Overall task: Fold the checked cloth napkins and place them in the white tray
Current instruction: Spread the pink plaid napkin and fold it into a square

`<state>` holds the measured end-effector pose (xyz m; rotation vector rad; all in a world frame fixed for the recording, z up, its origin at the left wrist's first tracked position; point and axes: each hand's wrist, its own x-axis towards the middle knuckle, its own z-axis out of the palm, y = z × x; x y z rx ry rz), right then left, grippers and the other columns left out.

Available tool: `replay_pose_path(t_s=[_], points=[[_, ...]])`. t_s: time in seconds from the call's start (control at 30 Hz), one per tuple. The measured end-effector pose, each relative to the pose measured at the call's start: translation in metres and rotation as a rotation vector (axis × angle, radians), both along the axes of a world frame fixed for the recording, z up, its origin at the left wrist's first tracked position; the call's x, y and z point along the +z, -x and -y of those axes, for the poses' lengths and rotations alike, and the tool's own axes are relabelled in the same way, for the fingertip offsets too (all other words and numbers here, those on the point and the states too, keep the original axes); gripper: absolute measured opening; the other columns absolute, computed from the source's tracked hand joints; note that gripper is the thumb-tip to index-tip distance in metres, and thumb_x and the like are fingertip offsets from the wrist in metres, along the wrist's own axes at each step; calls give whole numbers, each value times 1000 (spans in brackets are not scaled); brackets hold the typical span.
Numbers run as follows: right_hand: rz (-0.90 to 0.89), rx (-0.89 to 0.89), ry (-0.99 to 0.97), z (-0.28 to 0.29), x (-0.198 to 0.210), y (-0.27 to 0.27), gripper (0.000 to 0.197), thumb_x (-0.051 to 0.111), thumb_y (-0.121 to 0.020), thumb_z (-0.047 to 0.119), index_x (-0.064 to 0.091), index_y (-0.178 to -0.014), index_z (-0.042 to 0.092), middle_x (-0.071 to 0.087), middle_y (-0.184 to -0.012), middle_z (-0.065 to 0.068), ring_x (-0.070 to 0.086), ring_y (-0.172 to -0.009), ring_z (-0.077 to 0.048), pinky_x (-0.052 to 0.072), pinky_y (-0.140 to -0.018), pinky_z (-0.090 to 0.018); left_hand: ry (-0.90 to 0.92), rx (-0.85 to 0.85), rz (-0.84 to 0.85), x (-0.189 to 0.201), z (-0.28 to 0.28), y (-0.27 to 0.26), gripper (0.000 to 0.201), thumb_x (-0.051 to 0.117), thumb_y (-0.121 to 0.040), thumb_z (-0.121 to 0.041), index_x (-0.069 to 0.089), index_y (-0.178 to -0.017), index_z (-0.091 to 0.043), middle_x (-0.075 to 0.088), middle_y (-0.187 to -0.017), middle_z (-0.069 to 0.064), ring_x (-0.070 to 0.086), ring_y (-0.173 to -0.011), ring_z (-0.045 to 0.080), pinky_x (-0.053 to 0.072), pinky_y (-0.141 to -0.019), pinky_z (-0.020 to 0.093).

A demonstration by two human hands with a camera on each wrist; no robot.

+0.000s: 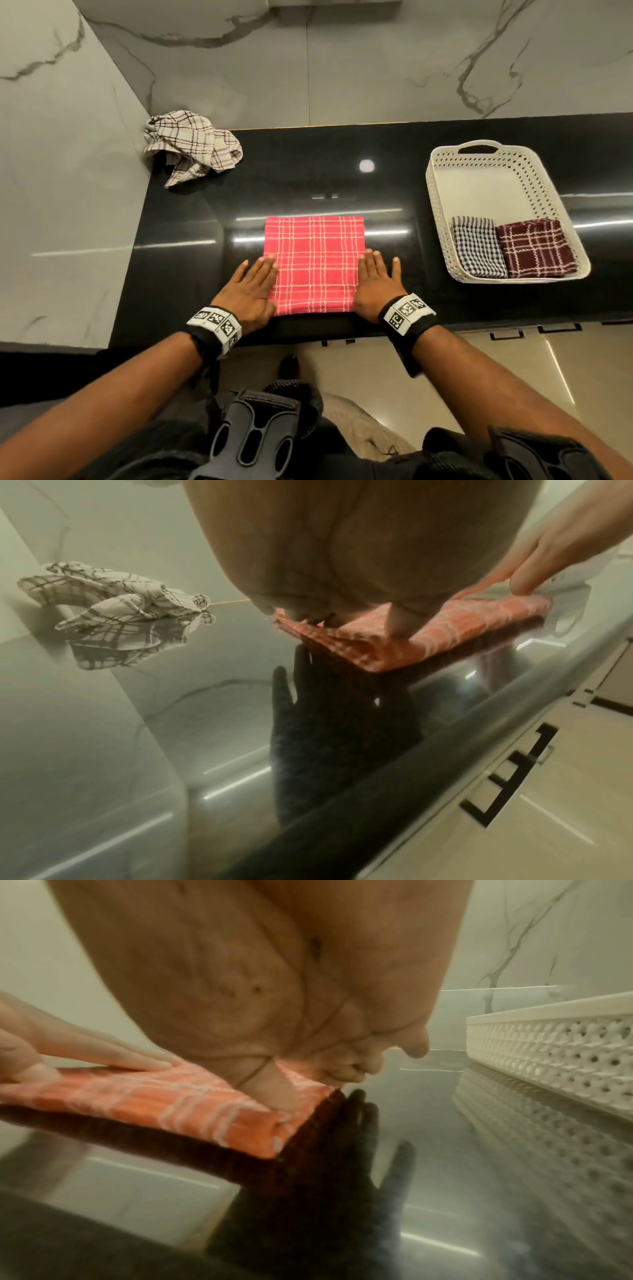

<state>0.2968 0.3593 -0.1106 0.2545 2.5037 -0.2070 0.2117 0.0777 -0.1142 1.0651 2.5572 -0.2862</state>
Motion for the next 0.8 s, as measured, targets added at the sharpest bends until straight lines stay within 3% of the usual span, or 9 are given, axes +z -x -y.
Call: replay_pose_path(t_s=[0.07,0.17,0.23,0.33,0.5,0.6,0.63,0.7,0.8], points=[[-51,-30,-26,8,8,0,109,37,-88,74,-9,-156,2,-14,-164,-19,-18,-150,-34,-22,-110,-61,-42,8,8,10,-10,-4,77,29,-93,-43,7,-158,-9,1,-166,11,-3,-154,23,-6,-124,44],[-279,17,65,40,18,-1,84,40,-96,45,2,-156,0,-4,-165,-20,-10,-152,-35,-10,-115,-63,-203,7,-3,11,-47,-12,78,23,-87,-44,16,-158,-11,10,-166,10,4,-154,22,-1,-125,43],[-272,33,176,59,12,-6,73,35,-100,38,2,-157,5,-5,-166,-15,-9,-153,-29,-5,-120,-59,-204,4,20,2,-66,-23,74,18,-92,-43,10,-159,-13,3,-167,7,-1,-154,19,-1,-124,42],[-241,63,182,59,-11,-24,75,29,-103,47,-6,-158,10,-15,-166,-9,-17,-152,-24,-11,-121,-52,-171,39,2,-20,-53,-36,74,9,-93,-49,4,-159,-16,-4,-166,4,-1,-154,21,-1,-124,43],[-272,103,147,25,-24,-58,94,22,-94,70,-17,-155,10,-24,-162,-8,-25,-149,-22,-17,-119,-46,-256,75,-81,-39,1,-50,78,19,-96,-56,13,-158,-9,7,-165,9,10,-153,25,2,-122,42],[-278,199,127,16,-28,-71,107,32,-88,78,-18,-155,11,-29,-159,-7,-27,-148,-24,-17,-119,-50,-286,41,-97,-40,16,-64,86,26,-95,-63,17,-157,-4,11,-163,14,13,-152,29,3,-121,42],[-293,219,118,15,-30,-76,109,41,-87,74,-16,-156,12,-27,-160,-5,-25,-149,-24,-16,-119,-51,-280,26,-95,-41,20,-71,91,32,-92,-67,19,-156,-3,13,-163,15,13,-152,29,6,-121,44],[-370,230,101,14,-35,-89,106,65,-86,48,-5,-158,15,-12,-166,-5,-13,-152,-24,-10,-120,-50,-260,8,-91,-43,28,-85,97,54,-84,-61,23,-155,-4,18,-163,16,15,-152,30,10,-120,48],[-582,201,170,7,-45,-109,91,79,-75,10,32,-152,16,31,-160,-6,27,-148,-25,9,-120,-47,-390,41,-109,-45,38,-100,89,77,-65,-16,41,-146,-11,36,-157,10,34,-145,27,20,-118,46]])
